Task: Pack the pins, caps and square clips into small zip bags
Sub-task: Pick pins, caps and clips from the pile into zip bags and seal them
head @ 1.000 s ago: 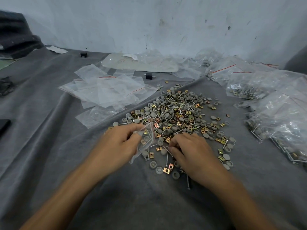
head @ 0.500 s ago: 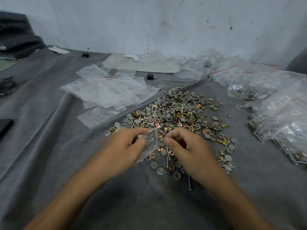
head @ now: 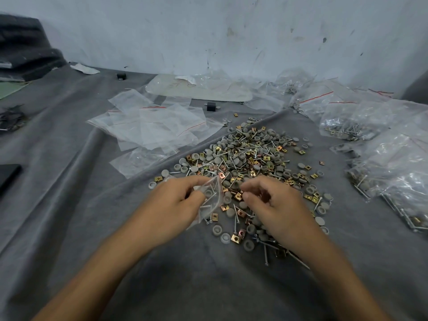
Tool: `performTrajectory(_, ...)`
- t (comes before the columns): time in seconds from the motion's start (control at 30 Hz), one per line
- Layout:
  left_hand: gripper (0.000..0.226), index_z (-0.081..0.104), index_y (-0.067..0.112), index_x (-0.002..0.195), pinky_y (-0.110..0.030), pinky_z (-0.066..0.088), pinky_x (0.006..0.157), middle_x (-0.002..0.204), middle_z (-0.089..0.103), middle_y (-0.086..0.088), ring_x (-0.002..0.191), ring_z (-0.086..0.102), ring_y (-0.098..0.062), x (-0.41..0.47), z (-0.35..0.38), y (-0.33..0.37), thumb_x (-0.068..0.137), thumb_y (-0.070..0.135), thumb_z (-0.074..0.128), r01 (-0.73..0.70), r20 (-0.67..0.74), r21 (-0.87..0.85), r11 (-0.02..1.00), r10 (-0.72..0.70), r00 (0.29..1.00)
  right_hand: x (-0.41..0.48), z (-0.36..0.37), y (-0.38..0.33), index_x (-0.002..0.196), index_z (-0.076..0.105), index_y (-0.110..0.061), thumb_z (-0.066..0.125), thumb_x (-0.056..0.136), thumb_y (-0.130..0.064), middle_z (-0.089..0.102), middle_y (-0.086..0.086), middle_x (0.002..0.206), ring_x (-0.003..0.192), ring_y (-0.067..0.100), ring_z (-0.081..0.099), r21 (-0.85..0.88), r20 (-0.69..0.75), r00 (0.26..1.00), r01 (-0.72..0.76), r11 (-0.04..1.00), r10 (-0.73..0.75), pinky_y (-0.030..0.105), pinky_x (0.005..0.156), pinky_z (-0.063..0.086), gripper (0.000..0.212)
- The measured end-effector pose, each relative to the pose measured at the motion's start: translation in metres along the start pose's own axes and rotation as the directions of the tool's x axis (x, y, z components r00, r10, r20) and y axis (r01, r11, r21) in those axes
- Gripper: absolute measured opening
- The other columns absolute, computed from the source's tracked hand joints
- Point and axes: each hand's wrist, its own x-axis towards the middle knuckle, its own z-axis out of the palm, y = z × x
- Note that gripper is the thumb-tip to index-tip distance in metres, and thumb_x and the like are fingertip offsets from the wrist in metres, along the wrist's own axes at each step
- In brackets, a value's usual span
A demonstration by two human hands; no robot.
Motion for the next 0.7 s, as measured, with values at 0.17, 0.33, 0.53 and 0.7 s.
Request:
performTrajectory(0.17,0.037,0.051,0.079,0.099,-0.049,0.056,0.068,0.064,0.070,0.000,0.053,0.059,-0.011,0.002,0.001,0.000,0.075,0.058,0.032,-0.005,-0.015,-0.001,1.000,0.005,1.000,-0.002,0.006,0.001,0.103,0.065,-0.039,0.054,0.088,-0.066,0.052,-0.021,0.096,0.100,0.007,0.041,-0.366,0.128,0.992,0.044,0.929,0.003,0.031,0.085,0.035,0.033)
performTrajectory(0.33,0.038,0.061,0.062,0.100,-0.049,0.056,0.068,0.063,0.070,0.002,0.052,0.058,-0.007,0.001,0.001,-0.002,0.076,0.058,0.033,0.021,-0.011,-0.006,1.000,-0.021,1.000,-0.004,0.007,-0.003,0.129,0.054,-0.044,0.052,0.088,-0.069,0.046,-0.020,0.111,0.105,0.008,0.034,-0.432,0.264,0.964,0.095,0.897,0.025,0.031,0.090,0.031,0.048)
performTrajectory(0.53,0.038,0.061,0.063,0.102,-0.046,0.056,0.068,0.064,0.070,0.003,0.051,0.056,-0.005,0.000,0.000,-0.004,0.076,0.057,0.034,0.020,-0.014,-0.010,1.000,-0.020,1.000,-0.005,0.003,-0.008,0.121,0.060,-0.042,0.056,0.094,-0.049,0.053,-0.018,0.106,0.107,0.013,0.048,-0.461,0.253,0.967,0.106,0.881,0.016,0.035,0.093,0.038,0.029)
performTrajectory(0.7,0.036,0.057,0.073,0.098,-0.042,0.056,0.068,0.066,0.070,0.002,0.053,0.060,-0.001,0.001,0.000,-0.002,0.077,0.057,0.033,0.003,-0.014,-0.006,1.000,-0.003,1.000,-0.005,0.004,-0.008,0.118,0.060,-0.038,0.054,0.093,-0.042,0.060,-0.015,0.108,0.105,0.015,0.052,-0.519,0.186,0.982,0.067,0.852,0.036,0.035,0.087,0.036,0.026)
